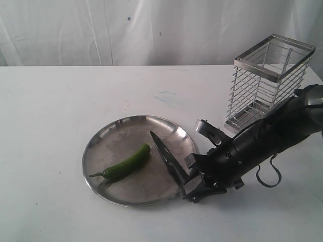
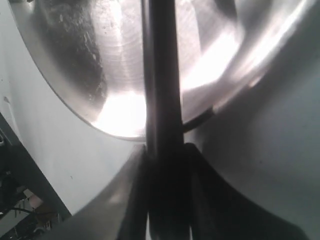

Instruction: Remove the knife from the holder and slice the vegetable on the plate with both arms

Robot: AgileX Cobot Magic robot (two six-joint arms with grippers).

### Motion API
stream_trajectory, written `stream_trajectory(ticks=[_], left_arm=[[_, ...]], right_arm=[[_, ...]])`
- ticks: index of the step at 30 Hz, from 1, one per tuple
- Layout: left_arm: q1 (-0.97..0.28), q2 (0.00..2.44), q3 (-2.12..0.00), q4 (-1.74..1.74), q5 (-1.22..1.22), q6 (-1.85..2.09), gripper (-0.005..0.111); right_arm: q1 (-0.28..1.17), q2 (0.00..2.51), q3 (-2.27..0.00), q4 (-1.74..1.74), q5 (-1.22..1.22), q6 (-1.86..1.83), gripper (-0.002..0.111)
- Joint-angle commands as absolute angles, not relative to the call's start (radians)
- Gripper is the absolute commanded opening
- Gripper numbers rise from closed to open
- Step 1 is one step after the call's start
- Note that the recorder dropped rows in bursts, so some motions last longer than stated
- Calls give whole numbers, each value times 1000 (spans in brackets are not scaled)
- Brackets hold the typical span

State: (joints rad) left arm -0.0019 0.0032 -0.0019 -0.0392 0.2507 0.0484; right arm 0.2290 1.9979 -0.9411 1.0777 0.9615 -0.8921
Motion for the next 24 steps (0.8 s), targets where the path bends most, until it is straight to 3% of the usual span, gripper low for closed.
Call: stream_trajectory(ticks=[1,12,24], left_arm=[[-1,0,0,-51,247,49,0],[-1,0,0,-51,247,49,0],[-1,0,0,-51,247,49,0]], right_arm=[[229,1991,-945,1069,1007,-888,0],[229,1830,-936,998,1045,-864,0],[229,1622,-893,814,874,-752,0]])
